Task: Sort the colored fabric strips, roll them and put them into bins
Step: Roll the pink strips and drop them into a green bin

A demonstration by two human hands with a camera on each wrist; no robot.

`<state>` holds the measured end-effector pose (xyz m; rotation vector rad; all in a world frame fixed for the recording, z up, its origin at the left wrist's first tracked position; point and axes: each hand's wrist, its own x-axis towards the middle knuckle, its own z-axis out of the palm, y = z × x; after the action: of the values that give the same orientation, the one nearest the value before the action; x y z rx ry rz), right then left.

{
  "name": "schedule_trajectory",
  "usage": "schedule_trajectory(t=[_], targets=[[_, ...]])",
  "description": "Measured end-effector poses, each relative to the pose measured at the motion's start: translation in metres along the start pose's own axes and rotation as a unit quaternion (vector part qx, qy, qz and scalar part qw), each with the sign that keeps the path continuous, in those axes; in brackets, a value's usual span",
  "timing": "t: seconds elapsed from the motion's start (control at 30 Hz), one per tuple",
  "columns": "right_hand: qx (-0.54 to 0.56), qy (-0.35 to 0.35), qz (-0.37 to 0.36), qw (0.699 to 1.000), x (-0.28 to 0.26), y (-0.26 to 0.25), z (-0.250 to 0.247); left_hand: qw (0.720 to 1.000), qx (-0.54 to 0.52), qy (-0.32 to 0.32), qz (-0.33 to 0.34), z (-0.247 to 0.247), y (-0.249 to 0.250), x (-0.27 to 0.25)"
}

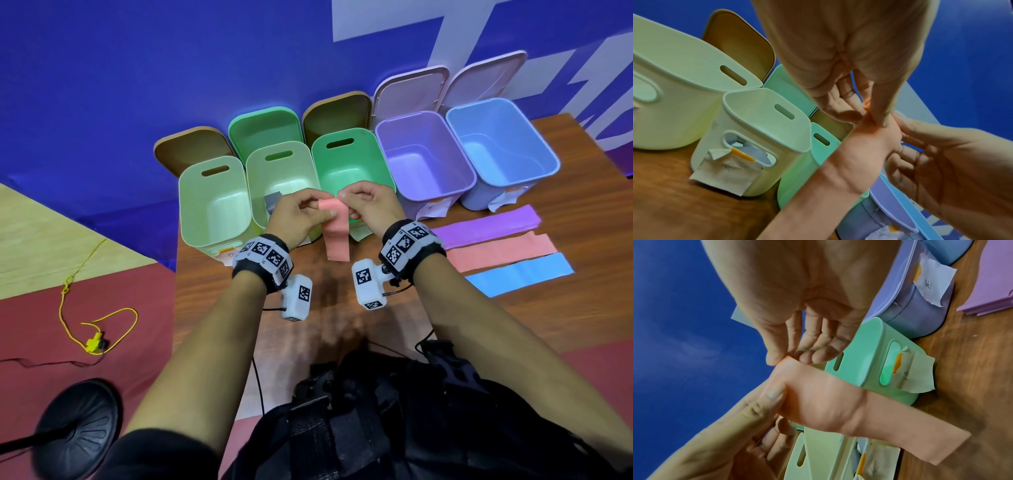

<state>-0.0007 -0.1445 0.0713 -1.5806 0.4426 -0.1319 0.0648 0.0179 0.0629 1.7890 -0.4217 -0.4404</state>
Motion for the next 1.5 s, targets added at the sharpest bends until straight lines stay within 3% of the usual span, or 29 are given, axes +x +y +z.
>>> schedule_trajectory(t=[0.2, 0.57, 0.77, 1.17, 1.37, 1.5], targets=[[0.006, -0.037, 0.006, 0.999, -0.004, -0.001, 0.0, 1.0, -0.007, 0.021, 0.001, -0.002, 0.002, -0.002], [-0.015, -0.011, 0.003, 1.0, 0.0, 0.001, 0.003, 1.0, 0.001, 0.026, -0.001, -0.003, 0.005, -0.002], [-0.003, -0.033, 0.015, 0.999, 0.002, 0.002, 0.003, 0.999, -0.008, 0.049, -0.009, -0.004, 0.005, -0.003], [-0.01, -0.013, 0.016, 1.0, 0.003, 0.003, 0.006, 0.999, -0.003, 0.041, 0.003, -0.005, 0.006, -0.002], [0.02, -0.057, -0.004, 0.998, 0.002, 0.002, 0.004, 0.998, -0.002, 0.059, 0.003, -0.006, 0.009, -0.005], [0.005, -0.039, 0.006, 0.999, 0.004, 0.0, 0.007, 0.999, -0.005, 0.053, -0.007, -0.005, 0.012, -0.007]])
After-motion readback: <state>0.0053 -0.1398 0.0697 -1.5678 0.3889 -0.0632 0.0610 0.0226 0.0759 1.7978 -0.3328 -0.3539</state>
